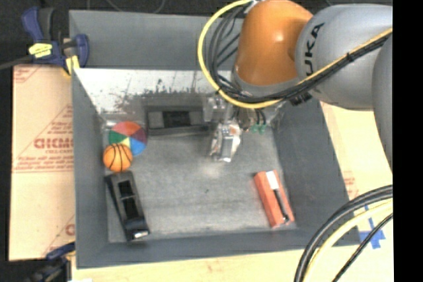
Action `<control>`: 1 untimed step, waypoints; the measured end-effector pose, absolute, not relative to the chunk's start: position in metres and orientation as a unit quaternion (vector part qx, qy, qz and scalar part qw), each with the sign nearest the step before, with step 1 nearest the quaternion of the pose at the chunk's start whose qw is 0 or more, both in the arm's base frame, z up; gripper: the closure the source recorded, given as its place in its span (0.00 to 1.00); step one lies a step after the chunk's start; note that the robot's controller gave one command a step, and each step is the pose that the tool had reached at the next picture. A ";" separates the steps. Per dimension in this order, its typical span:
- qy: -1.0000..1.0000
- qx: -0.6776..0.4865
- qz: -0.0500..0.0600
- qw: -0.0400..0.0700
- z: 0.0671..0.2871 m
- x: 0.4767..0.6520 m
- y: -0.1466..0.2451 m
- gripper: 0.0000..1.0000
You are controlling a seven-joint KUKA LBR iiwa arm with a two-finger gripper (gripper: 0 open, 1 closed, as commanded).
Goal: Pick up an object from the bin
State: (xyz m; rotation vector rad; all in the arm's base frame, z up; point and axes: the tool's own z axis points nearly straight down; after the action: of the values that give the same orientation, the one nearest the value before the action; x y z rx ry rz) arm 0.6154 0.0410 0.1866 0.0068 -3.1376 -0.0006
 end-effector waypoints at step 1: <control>-1.000 0.002 -0.001 -0.002 0.192 0.617 0.041 0.00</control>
Offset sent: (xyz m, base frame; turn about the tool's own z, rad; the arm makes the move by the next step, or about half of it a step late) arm -0.0113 -0.0758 -0.0299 -0.0745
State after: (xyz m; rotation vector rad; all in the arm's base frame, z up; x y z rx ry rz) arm 0.6170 0.0411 0.1916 0.0064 -3.1460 -0.0016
